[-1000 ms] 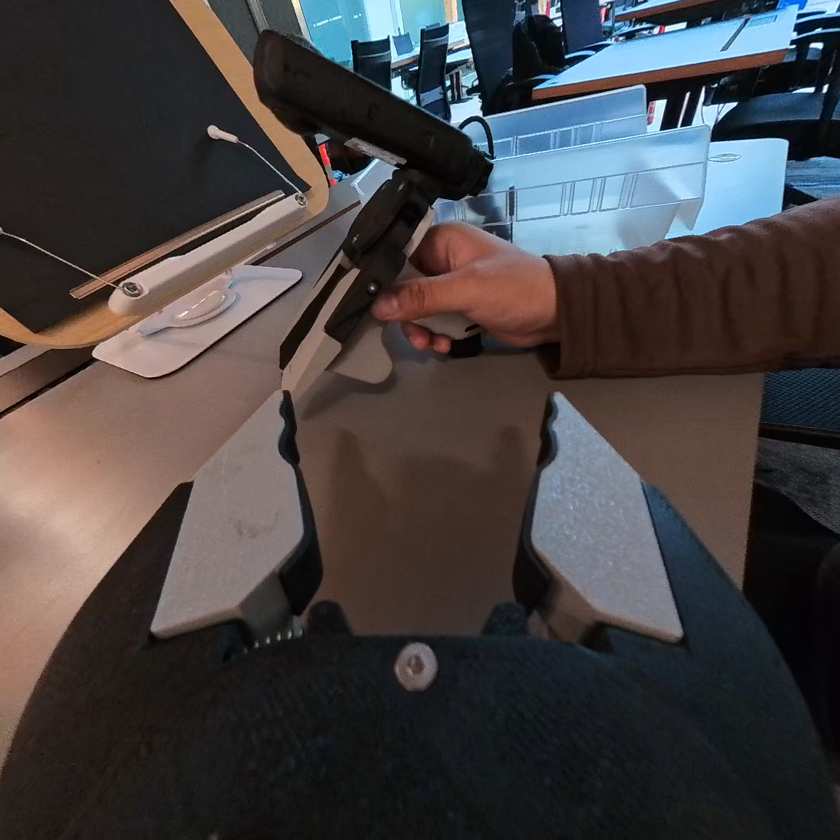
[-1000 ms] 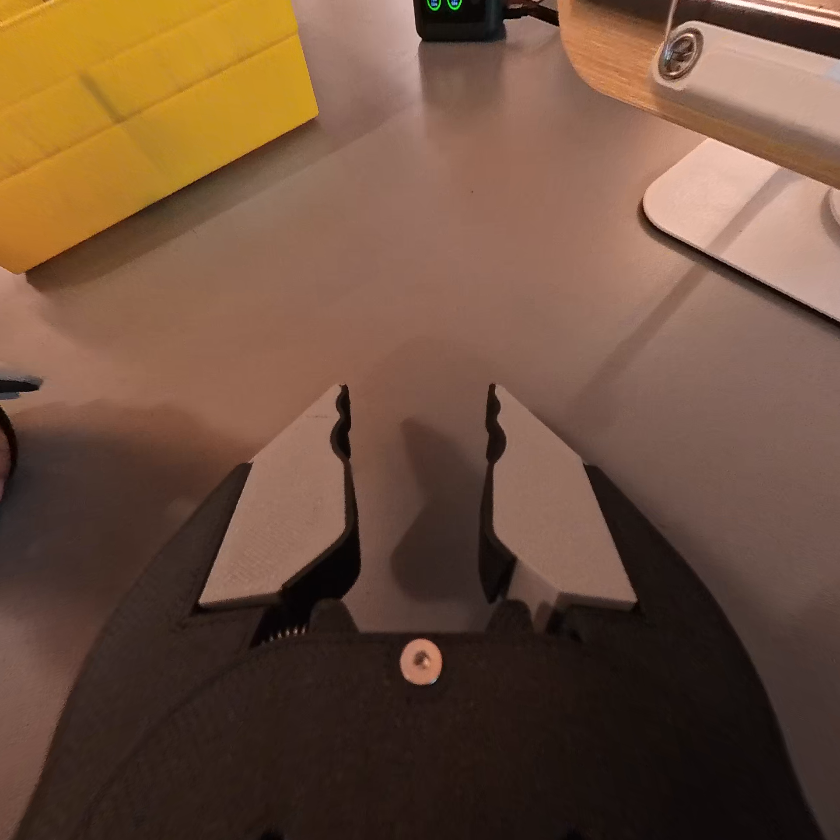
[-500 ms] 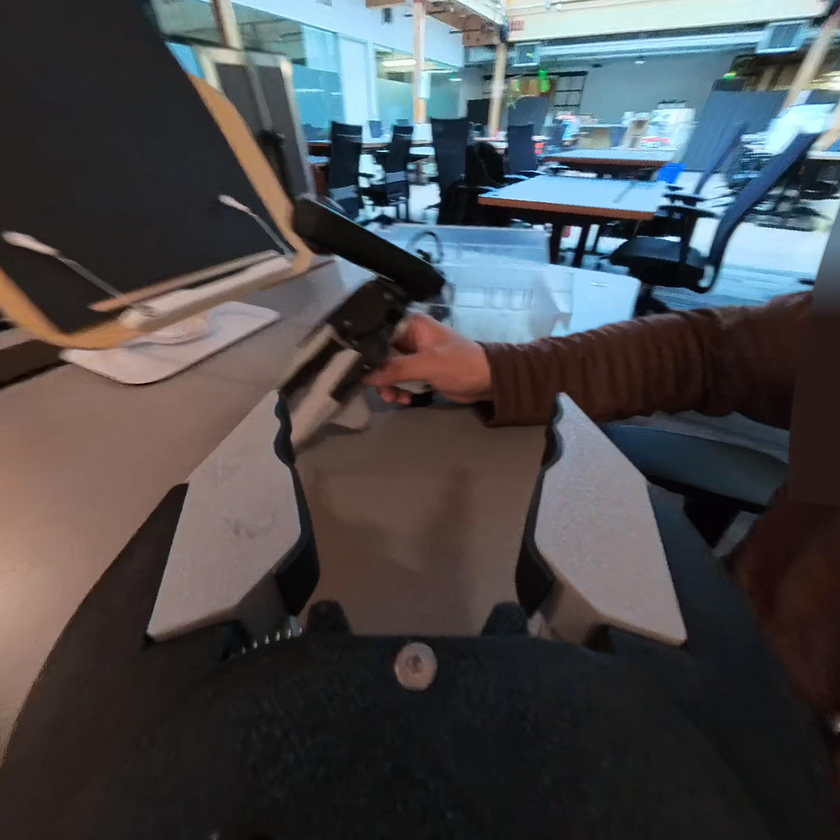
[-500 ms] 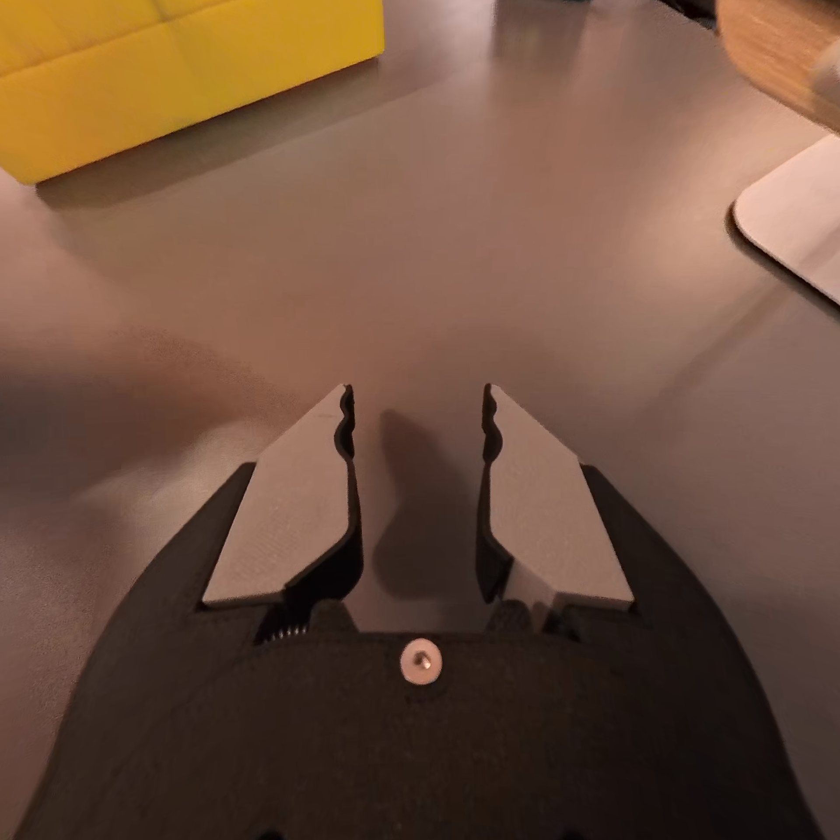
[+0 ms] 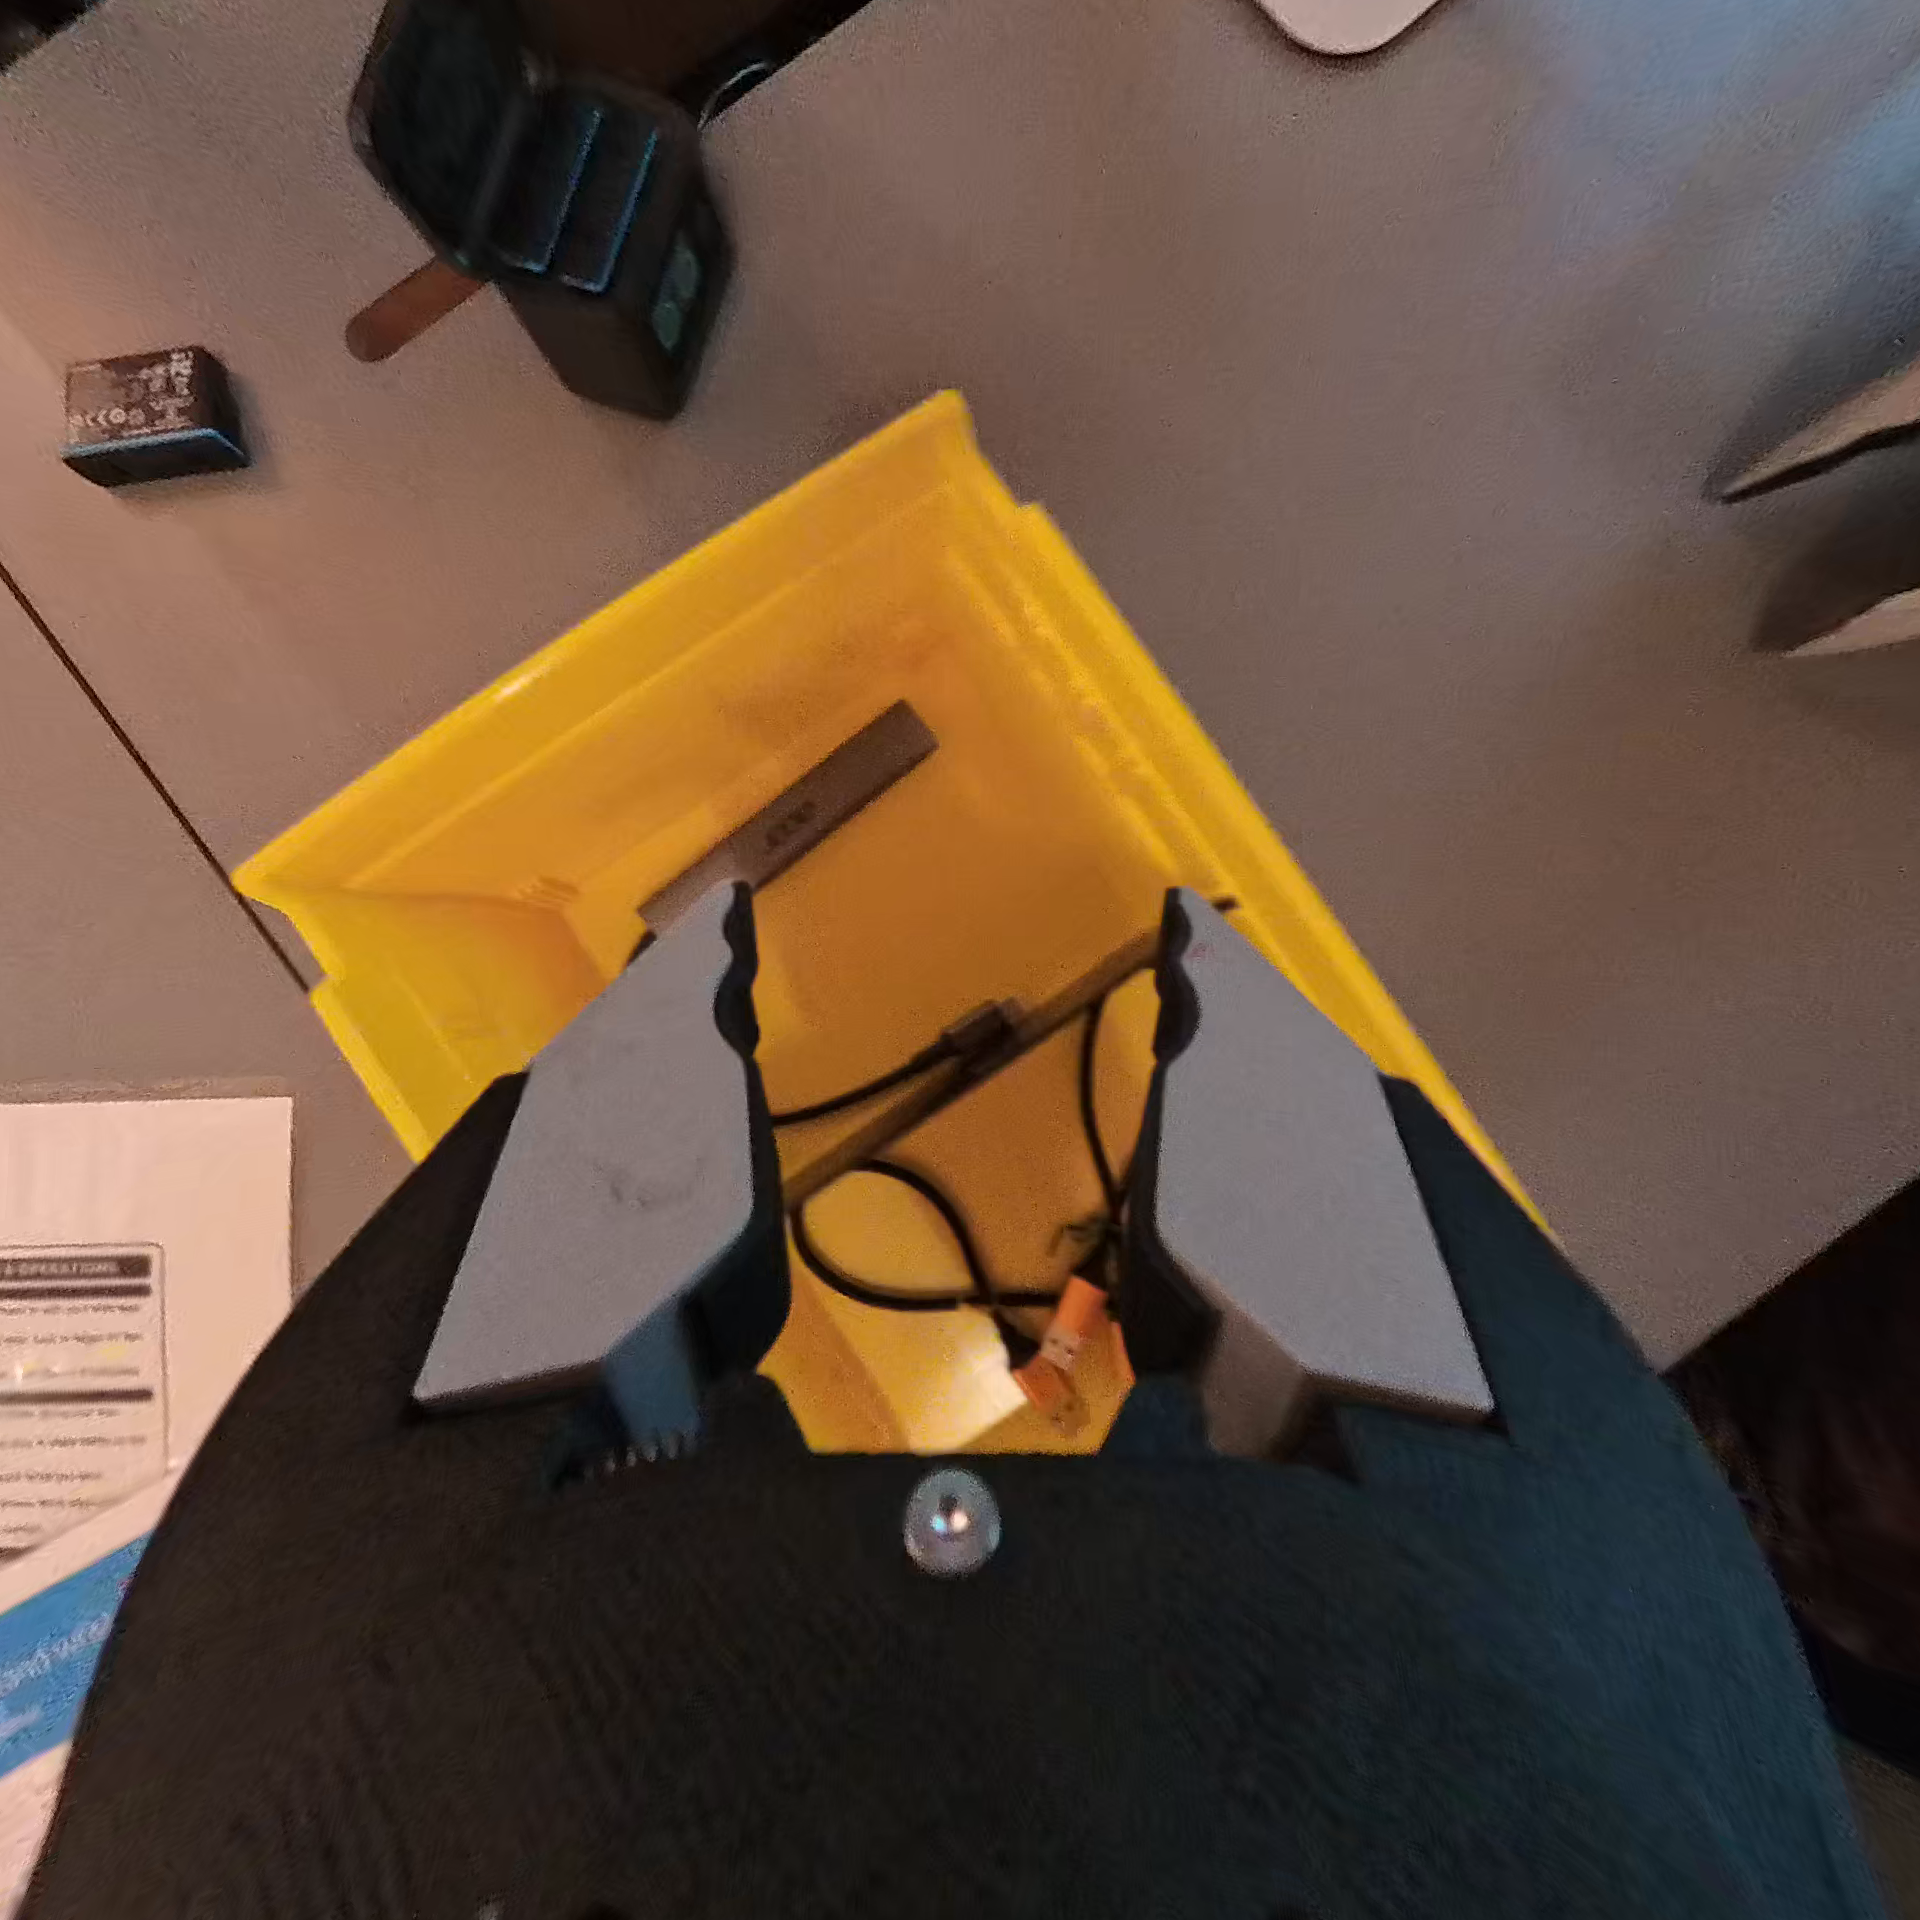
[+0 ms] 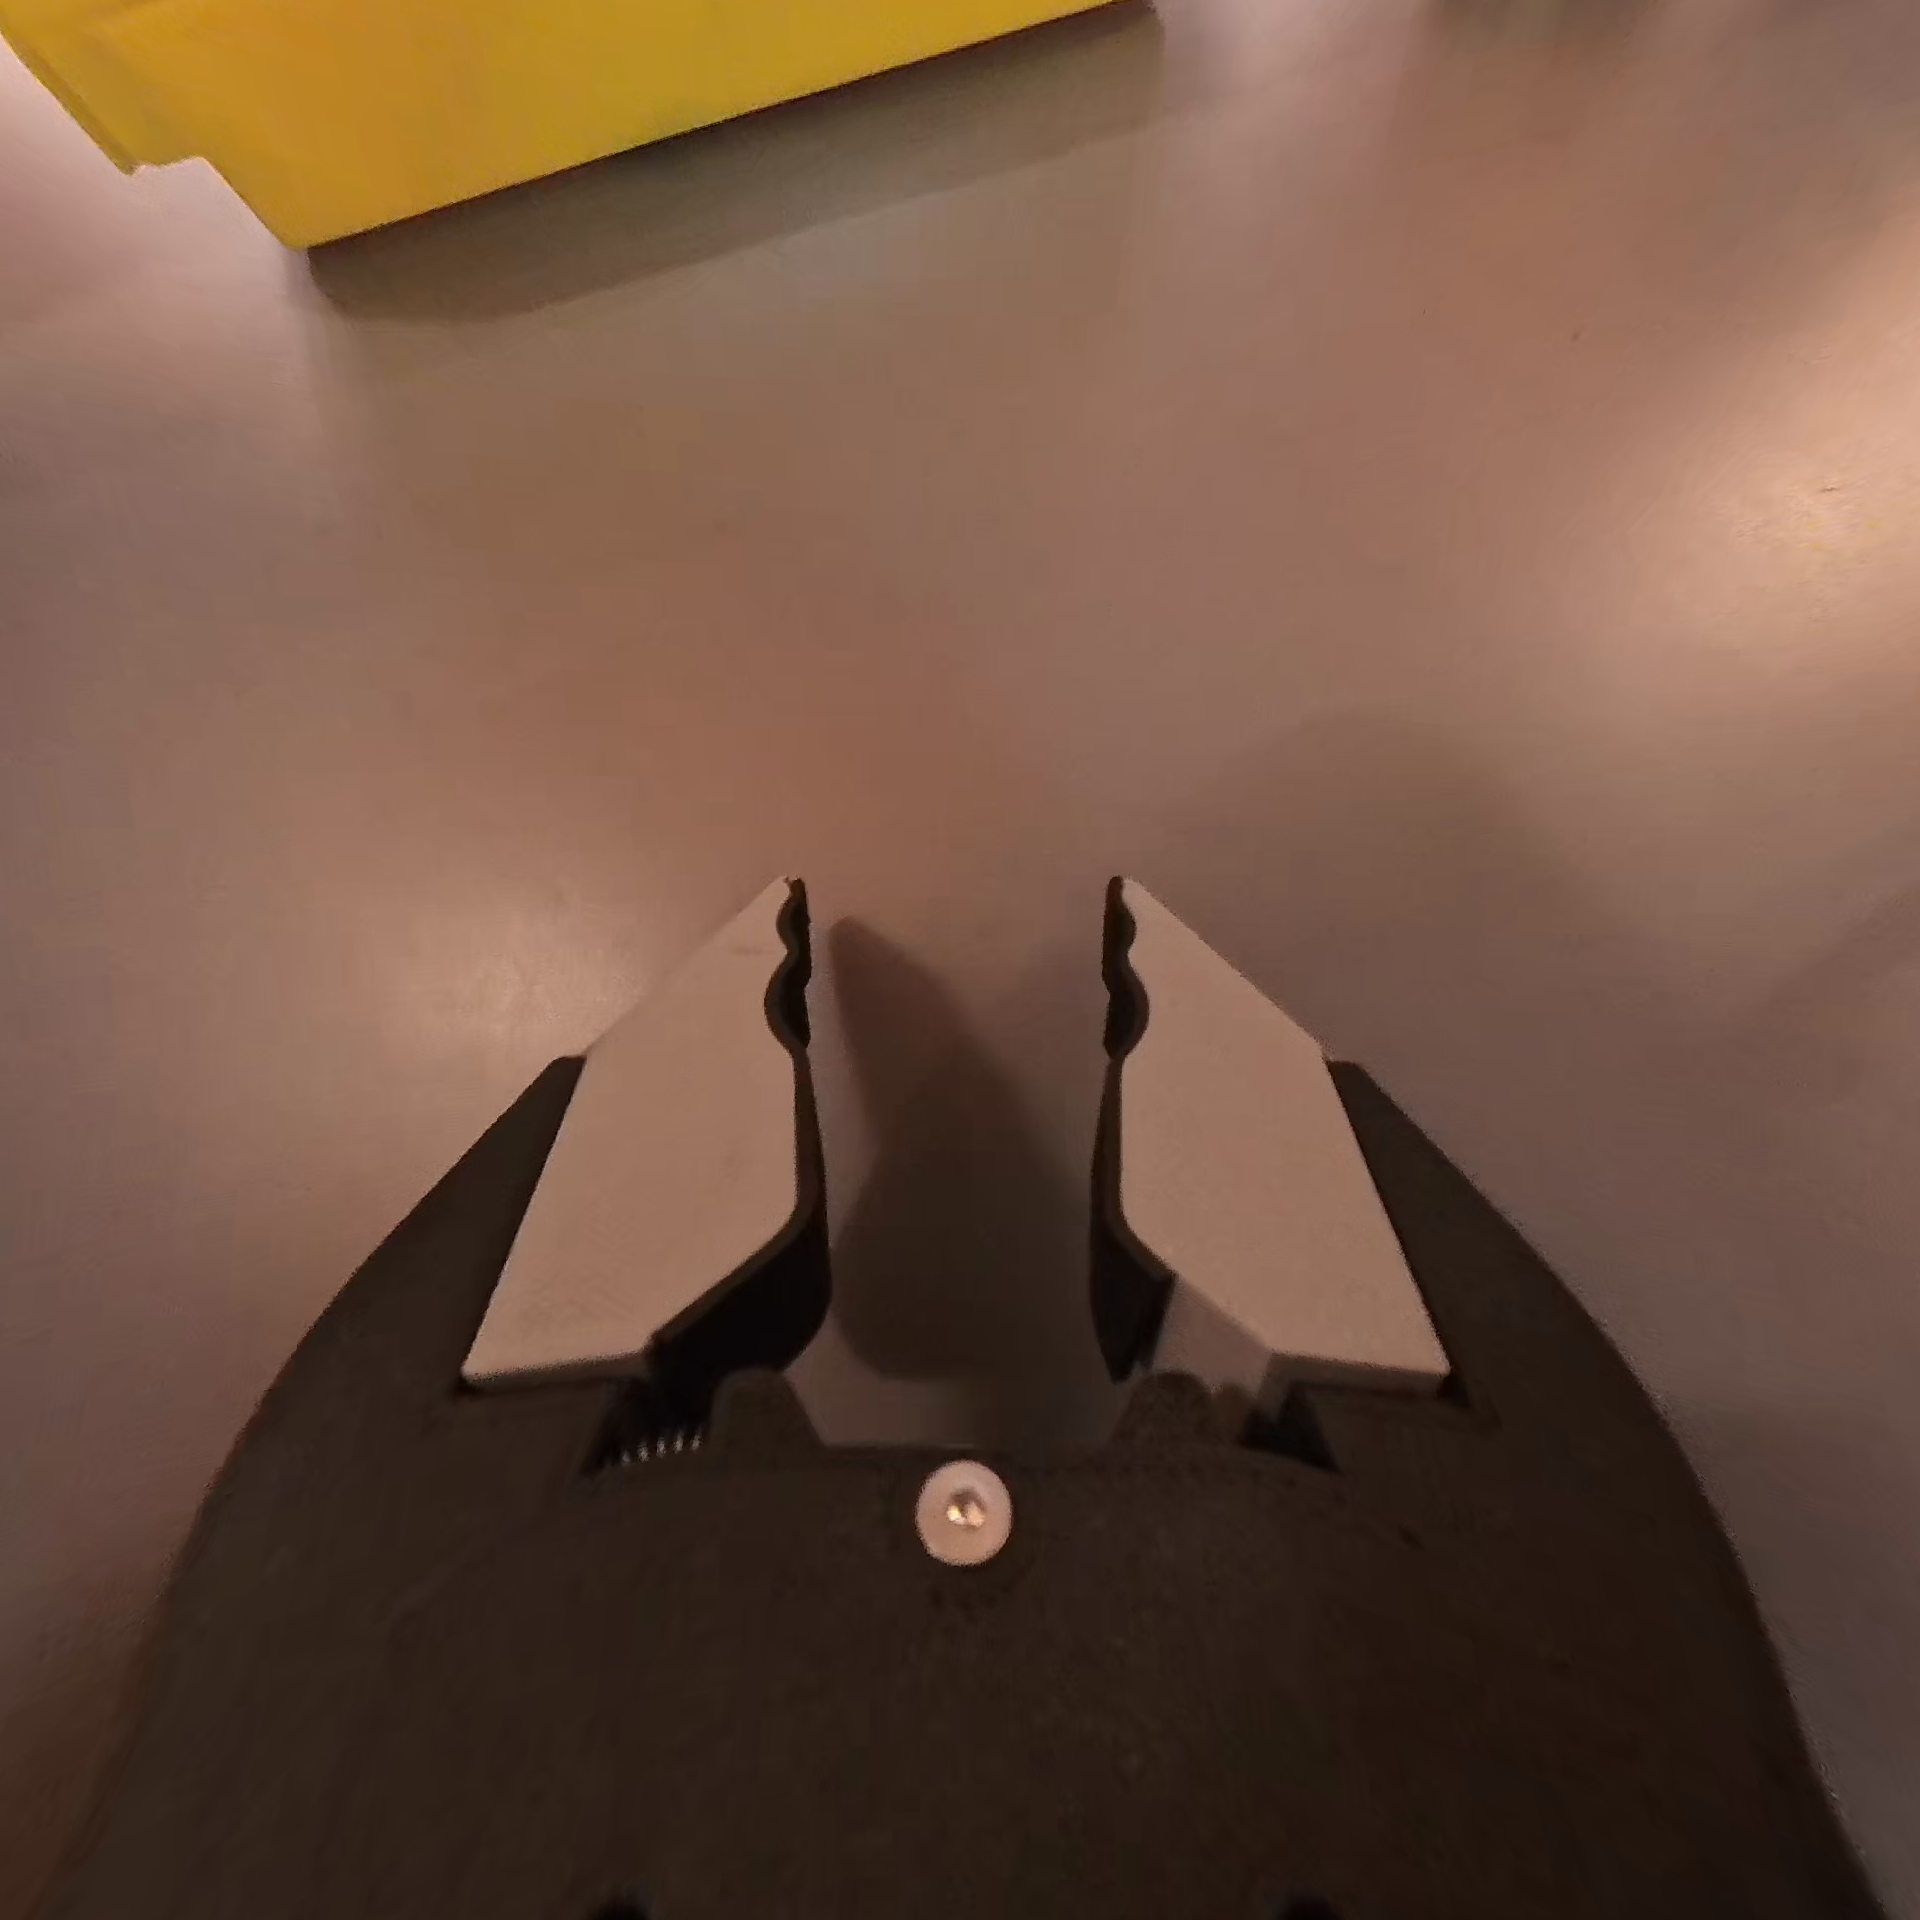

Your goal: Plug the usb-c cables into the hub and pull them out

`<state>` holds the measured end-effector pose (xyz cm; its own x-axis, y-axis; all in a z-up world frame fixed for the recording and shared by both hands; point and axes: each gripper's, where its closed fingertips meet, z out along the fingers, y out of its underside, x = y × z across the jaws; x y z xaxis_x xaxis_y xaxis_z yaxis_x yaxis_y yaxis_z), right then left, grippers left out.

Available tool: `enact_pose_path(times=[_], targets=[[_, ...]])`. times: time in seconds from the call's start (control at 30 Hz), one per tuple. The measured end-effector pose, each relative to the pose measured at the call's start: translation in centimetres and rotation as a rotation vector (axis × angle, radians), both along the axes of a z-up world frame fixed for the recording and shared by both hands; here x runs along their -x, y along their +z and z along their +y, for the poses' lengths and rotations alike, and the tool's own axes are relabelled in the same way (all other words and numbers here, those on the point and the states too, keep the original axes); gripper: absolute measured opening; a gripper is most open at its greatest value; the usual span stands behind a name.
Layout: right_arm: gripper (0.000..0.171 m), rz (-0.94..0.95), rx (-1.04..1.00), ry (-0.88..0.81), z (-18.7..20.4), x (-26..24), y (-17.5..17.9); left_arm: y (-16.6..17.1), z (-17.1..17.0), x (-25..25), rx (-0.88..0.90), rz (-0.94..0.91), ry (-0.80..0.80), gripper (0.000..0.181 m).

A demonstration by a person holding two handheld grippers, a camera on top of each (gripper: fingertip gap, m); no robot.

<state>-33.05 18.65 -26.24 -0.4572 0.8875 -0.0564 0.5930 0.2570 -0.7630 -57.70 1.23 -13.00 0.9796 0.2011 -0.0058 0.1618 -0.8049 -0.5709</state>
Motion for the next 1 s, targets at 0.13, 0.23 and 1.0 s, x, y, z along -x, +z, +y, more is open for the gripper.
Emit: enact_pose_path(times=[0.13, 0.23, 1.0], targets=[[0.054, -0.037, 0.080, 0.006, -0.1, 0.0, 0.1, -2.1, 1.1, 2.9, 0.024, -0.049, -0.042, 0.069], [0.043, -0.008, 0.101, 0.006, 0.0, 0.0, 0.6, -5.4, 1.1, 3.4, 0.155, -0.061, -0.132, 0.062], [0.038, -0.002, 0.100, 0.064, -1.2, -1.3, 0.7, -12.3, 0.7, 8.3, 0.627, 0.264, -0.316, 0.023]])
